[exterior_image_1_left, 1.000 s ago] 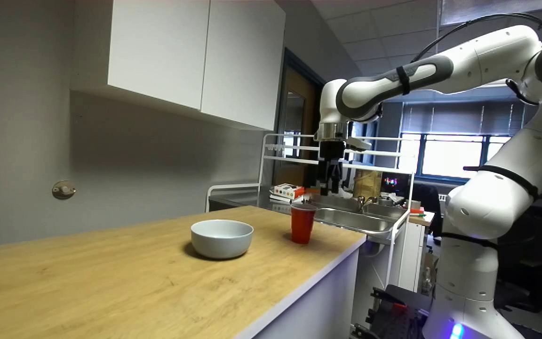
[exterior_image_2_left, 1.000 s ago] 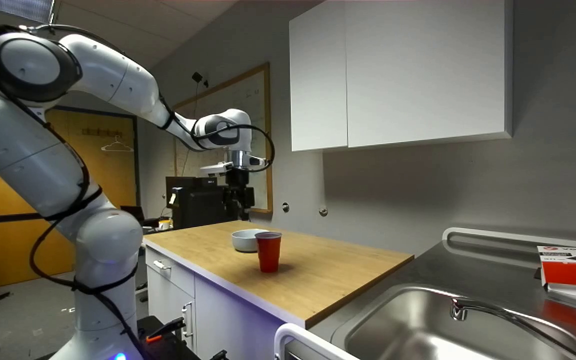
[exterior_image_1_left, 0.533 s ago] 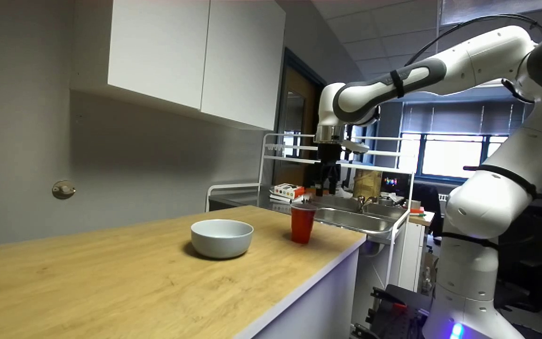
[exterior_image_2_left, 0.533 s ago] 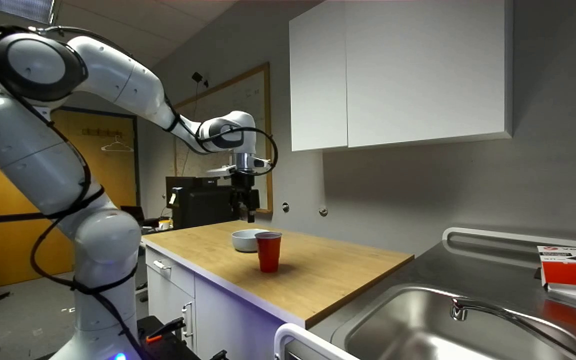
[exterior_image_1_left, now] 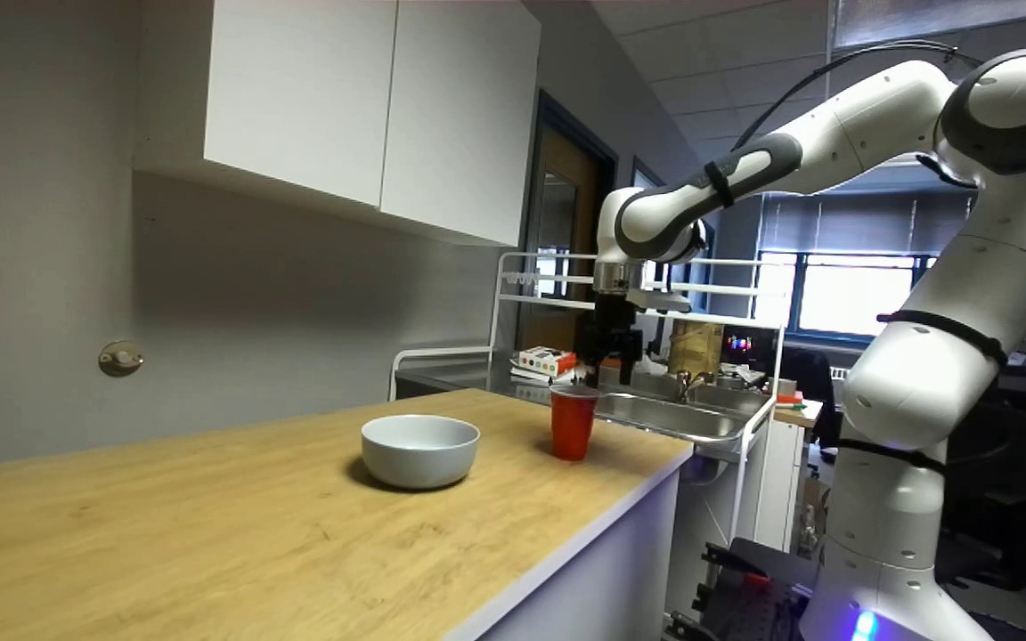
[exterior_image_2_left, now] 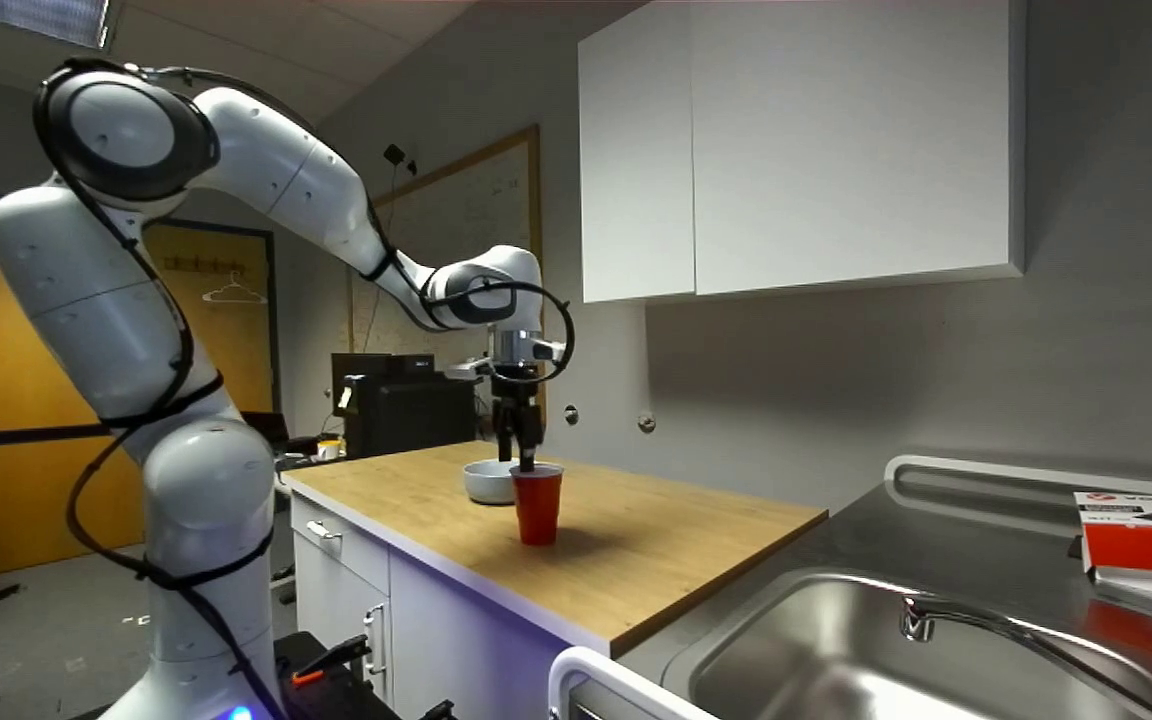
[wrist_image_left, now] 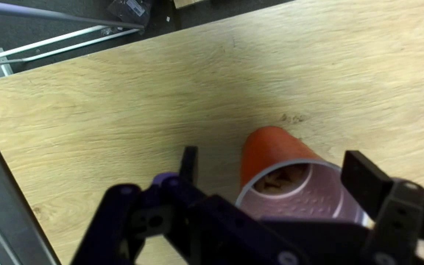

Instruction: Pour the beans from the cup into the bowl

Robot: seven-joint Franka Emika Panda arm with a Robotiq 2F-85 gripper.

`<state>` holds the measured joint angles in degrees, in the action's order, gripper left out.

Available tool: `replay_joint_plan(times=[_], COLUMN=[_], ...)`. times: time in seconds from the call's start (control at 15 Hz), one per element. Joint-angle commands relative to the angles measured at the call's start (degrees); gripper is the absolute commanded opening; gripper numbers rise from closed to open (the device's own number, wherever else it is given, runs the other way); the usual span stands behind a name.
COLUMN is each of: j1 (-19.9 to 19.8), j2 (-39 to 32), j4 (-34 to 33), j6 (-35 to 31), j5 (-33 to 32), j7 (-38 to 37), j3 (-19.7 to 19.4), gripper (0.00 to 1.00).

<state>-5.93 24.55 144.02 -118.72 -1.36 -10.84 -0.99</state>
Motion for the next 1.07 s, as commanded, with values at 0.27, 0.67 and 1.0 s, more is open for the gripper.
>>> replay_joint_plan(times=[0.27, 0.67, 1.0], j1=[-1.62, -3.22, -4.07], j2=[-6.77, -9.19, -9.19], j4=[-1.10, -1.16, -1.33], j6=[-6.95, -8.59, -8.34], j5=[-0.06, -1.29, -1.56], j7=[-7.99, -11.02, -11.43], j3=[0.06, -0.83, -1.37], gripper=[1.00, 0.75, 0.46])
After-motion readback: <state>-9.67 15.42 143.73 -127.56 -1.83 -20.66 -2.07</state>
